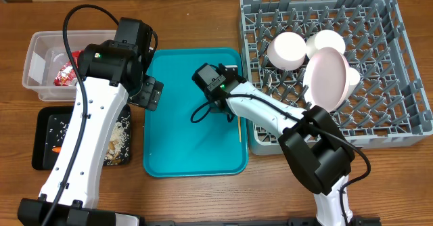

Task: Sort waste into correct bins and load items into the dishwasher
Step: 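Lower the right gripper onto the wooden chopstick and close, then adjust the grip and lift the chopstick off the teal tray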

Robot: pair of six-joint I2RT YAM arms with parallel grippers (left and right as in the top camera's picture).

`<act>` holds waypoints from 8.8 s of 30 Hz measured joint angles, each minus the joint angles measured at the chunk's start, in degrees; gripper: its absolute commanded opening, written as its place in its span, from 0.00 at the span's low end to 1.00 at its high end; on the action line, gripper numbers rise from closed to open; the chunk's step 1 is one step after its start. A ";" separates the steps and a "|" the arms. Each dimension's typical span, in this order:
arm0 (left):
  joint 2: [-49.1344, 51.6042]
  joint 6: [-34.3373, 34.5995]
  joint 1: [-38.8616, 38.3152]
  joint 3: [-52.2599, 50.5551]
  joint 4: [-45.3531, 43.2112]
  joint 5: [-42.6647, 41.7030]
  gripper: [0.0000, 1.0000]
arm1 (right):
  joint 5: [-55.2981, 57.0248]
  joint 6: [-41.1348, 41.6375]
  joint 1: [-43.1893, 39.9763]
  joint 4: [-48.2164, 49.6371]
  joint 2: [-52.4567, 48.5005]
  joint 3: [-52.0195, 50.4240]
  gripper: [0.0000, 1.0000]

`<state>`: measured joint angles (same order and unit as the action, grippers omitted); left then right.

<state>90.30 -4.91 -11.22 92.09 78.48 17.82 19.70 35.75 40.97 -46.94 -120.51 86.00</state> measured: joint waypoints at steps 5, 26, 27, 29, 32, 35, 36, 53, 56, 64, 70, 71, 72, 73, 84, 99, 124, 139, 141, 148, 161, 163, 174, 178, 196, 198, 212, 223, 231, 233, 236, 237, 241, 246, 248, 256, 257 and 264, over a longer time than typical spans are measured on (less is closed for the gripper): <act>0.00 0.00 0.00 0.00 0.00 0.00 1.00 | 0.02 0.00 -0.63 0.26 0.00 -0.20 0.56; 0.00 0.00 0.00 0.00 0.00 0.00 1.00 | -10.82 -0.37 -4.90 2.73 -1.18 -0.04 0.50; 0.00 0.00 0.00 0.00 0.00 0.00 1.00 | -11.21 -0.42 -5.03 2.71 -1.18 0.00 0.50; 0.00 0.00 0.00 0.00 0.00 0.00 1.00 | -11.61 -0.42 -5.18 2.58 -1.18 0.07 0.50; 0.00 0.00 0.00 0.00 0.00 0.00 1.00 | -11.85 -0.44 -5.22 2.49 -1.18 0.13 0.50; 0.00 0.00 0.00 0.00 0.00 0.00 1.00 | -11.91 -0.70 -5.20 2.49 -1.18 0.13 0.50; 0.00 0.00 0.00 0.00 0.00 0.00 1.00 | -11.98 -0.94 -5.20 2.47 -1.18 0.13 0.50; 0.00 0.00 0.00 0.00 0.00 0.00 1.00 | -11.28 -3.48 -4.20 2.27 -1.18 0.13 0.46; 0.00 0.00 0.00 0.00 0.02 0.00 1.00 | -11.13 -4.55 -3.32 2.29 -1.18 0.13 0.47; 0.00 0.00 0.00 0.00 0.00 0.00 1.00 | -10.56 -5.62 -1.60 2.29 -1.18 0.13 0.47; 0.00 0.00 0.00 0.00 0.00 0.00 1.00 | -10.49 -5.77 -1.60 1.81 -1.18 0.13 0.46; 0.00 0.00 0.00 0.00 0.00 0.00 1.00 | -10.54 -5.77 -1.60 1.68 -1.18 0.13 0.46; 0.00 0.00 0.00 0.00 0.00 0.00 1.00 | -10.56 -5.77 -1.57 1.46 -1.18 0.15 0.46; 0.00 0.00 0.00 0.00 0.00 0.00 1.00 | -10.60 -5.75 -1.55 1.31 -1.18 0.15 0.46; 0.00 0.00 0.00 0.00 0.00 0.00 1.00 | -10.93 -5.73 -1.07 1.11 -1.18 0.22 0.46; 0.00 0.00 0.00 0.00 0.00 0.00 1.00 | -13.40 -5.25 0.42 0.81 -1.18 0.74 0.42; 0.00 0.00 0.00 0.00 0.00 0.00 1.00 | -5.66 0.02 0.44 4.31 -1.81 0.90 0.35; 0.00 0.00 0.00 0.00 0.00 0.00 1.00 | -6.36 4.50 0.44 3.17 -1.81 0.90 0.25; 0.00 0.00 0.00 0.00 0.00 0.00 1.00 | -6.67 4.98 0.42 3.19 -1.81 0.90 0.26; 0.00 0.00 0.00 0.00 0.00 0.00 1.00 | -6.88 5.64 0.44 3.43 -1.81 0.90 0.20; 0.00 0.00 0.00 0.00 0.00 0.00 1.00 | -7.26 6.14 0.44 4.46 -1.81 0.87 0.04; 0.00 0.00 0.00 0.00 0.00 0.00 1.00 | -7.23 6.19 0.42 4.50 -1.81 0.87 0.04; 0.00 0.00 0.00 0.00 0.02 0.00 1.00 | -7.28 0.07 0.42 0.31 -1.81 2.32 0.04; 0.00 0.00 0.00 0.00 0.02 0.00 1.00 | -7.41 -3.45 0.42 -1.81 -1.51 5.27 0.04; 0.00 0.00 0.00 0.00 0.02 0.00 1.00 | -6.93 -9.49 0.44 -4.13 7.23 7.69 0.25; 0.00 0.00 0.00 0.00 0.00 0.00 1.00 | -6.58 -7.19 0.42 -4.44 6.56 7.69 0.25; 0.00 0.00 0.00 0.00 0.02 0.00 1.00 | -3.96 2.47 0.42 -5.55 -3.10 7.63 0.30; 0.00 0.00 0.00 0.00 0.02 0.00 1.00 | -3.67 3.23 0.42 -5.88 -3.21 7.63 0.35; 0.00 0.00 0.00 0.00 0.02 0.00 1.00 | -3.80 3.21 0.42 -5.95 -3.50 7.63 0.35; 0.00 0.00 0.00 0.00 0.02 0.00 1.00 | -3.82 3.19 0.42 -5.86 -3.54 7.63 0.35; 0.00 0.00 0.00 0.00 0.00 0.00 1.00 | -3.80 3.19 0.42 -5.79 -3.54 7.63 0.35; 0.00 0.00 0.00 0.00 0.02 0.00 1.00 | -3.82 3.19 0.42 -5.75 -3.54 7.63 0.35; 0.00 0.00 0.00 0.00 0.00 0.00 1.00 | -3.80 3.23 0.42 -4.55 -3.54 7.37 0.35; 0.00 0.00 0.00 0.00 0.02 0.00 1.00 | -3.82 2.67 0.42 -1.64 -3.54 4.63 0.36; 0.00 0.00 0.00 0.00 0.00 0.00 1.00 | -3.80 2.23 0.42 -1.09 -3.54 3.91 0.36; 0.00 0.00 0.00 0.00 0.00 0.00 1.00 | -5.01 0.17 0.42 -0.17 -3.54 3.89 0.16; 0.00 0.00 0.00 0.00 0.00 0.00 1.00 | -5.25 0.13 0.42 -0.24 -3.56 3.89 0.15; 0.00 0.00 0.00 0.00 0.00 0.00 1.00 | -5.79 0.04 0.42 -0.37 -3.54 3.89 0.11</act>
<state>90.30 -4.91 -11.22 92.09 78.48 17.82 13.91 35.79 41.39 -47.31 -124.05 89.89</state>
